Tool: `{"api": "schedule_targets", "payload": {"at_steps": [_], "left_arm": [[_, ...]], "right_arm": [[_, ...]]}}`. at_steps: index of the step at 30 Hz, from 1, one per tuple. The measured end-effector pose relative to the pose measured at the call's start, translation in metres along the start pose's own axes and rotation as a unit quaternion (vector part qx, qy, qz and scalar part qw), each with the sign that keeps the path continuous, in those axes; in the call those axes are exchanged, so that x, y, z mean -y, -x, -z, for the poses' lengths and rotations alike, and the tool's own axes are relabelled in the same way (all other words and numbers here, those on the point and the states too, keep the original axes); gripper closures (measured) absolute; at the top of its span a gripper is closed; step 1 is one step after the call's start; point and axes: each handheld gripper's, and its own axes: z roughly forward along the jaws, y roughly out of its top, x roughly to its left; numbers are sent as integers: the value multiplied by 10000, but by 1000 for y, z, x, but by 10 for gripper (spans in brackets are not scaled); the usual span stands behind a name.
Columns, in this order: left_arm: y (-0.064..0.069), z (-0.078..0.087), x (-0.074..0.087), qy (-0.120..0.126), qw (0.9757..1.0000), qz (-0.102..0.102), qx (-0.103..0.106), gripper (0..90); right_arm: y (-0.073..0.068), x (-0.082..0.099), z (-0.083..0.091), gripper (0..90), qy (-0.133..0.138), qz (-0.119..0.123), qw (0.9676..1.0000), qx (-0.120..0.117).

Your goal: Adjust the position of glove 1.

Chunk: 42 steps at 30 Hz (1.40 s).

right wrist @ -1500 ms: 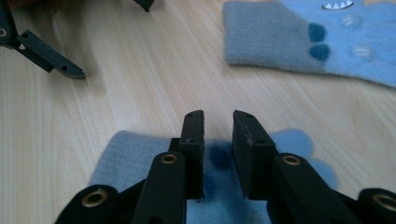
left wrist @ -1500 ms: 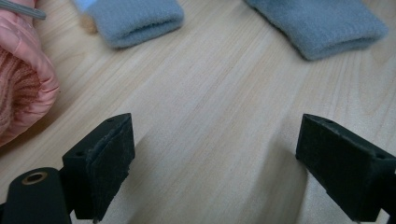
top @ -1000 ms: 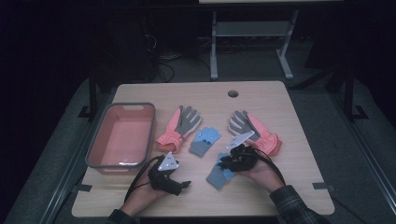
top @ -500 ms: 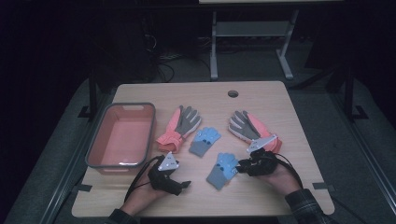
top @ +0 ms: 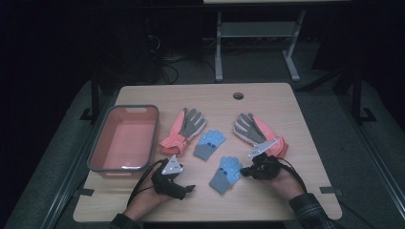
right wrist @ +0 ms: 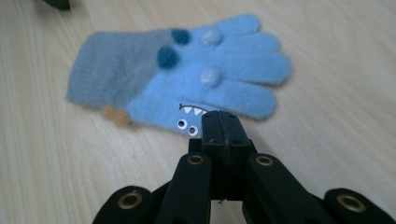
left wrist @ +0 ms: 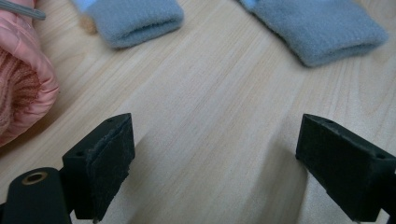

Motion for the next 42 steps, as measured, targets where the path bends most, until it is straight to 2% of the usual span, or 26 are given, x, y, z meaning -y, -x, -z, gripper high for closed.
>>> {"api": "schedule_targets", "payload": {"at_steps": [3, 6, 9, 13, 17, 23, 24, 27, 29, 30, 31, 36, 37, 42], "left_arm": [[0, 0, 0, 0, 10000, -1, 2, 110], [0, 0, 0, 3, 10000, -1, 2, 110], [0, 0, 0, 3, 10000, -1, 2, 110], [0, 0, 0, 0, 10000, 0, 0, 110], [0, 0, 0, 2, 10000, -1, 2, 110], [0, 0, 0, 3, 10000, 0, 2, 110], [0, 0, 0, 3, 10000, 0, 1, 110], [0, 0, 0, 6, 10000, 4, 1, 110], [0, 0, 0, 8, 10000, 7, 2, 110], [0, 0, 0, 5, 10000, 6, 2, 110], [0, 0, 0, 4, 10000, 1, 1, 110], [0, 0, 0, 12, 10000, -14, -12, 110], [0, 0, 0, 15, 10000, -8, -11, 110], [0, 0, 0, 17, 10000, 22, 2, 110]], "right_arm": [[0, -3, 3, 718, 227, -127, 9996, -49], [-4, -5, -2, 699, 204, -51, 9998, 25], [-7, -5, -9, 716, 25, 135, 9998, 111], [-12, -4, -10, 841, -1, 217, 9997, 143], [-13, -4, -9, 865, 8, 255, 9995, 159], [-7, -7, 10, 862, 287, 205, 9990, 261], [-5, -9, 21, 862, 412, 117, 9985, 334], [-1, -10, 36, 862, 611, 64, 9973, 407], [0, -11, 41, 861, 650, 34, 9969, 441], [2, -12, 51, 861, 743, 52, 9959, 510], [2, -12, 54, 861, 756, 39, 9958, 515], [0, -15, 69, 862, 831, 24, 9956, 429], [-4, -18, 77, 862, 867, 28, 9955, 370], [-12, -26, 85, 869, 854, 151, 9958, 275]]}}
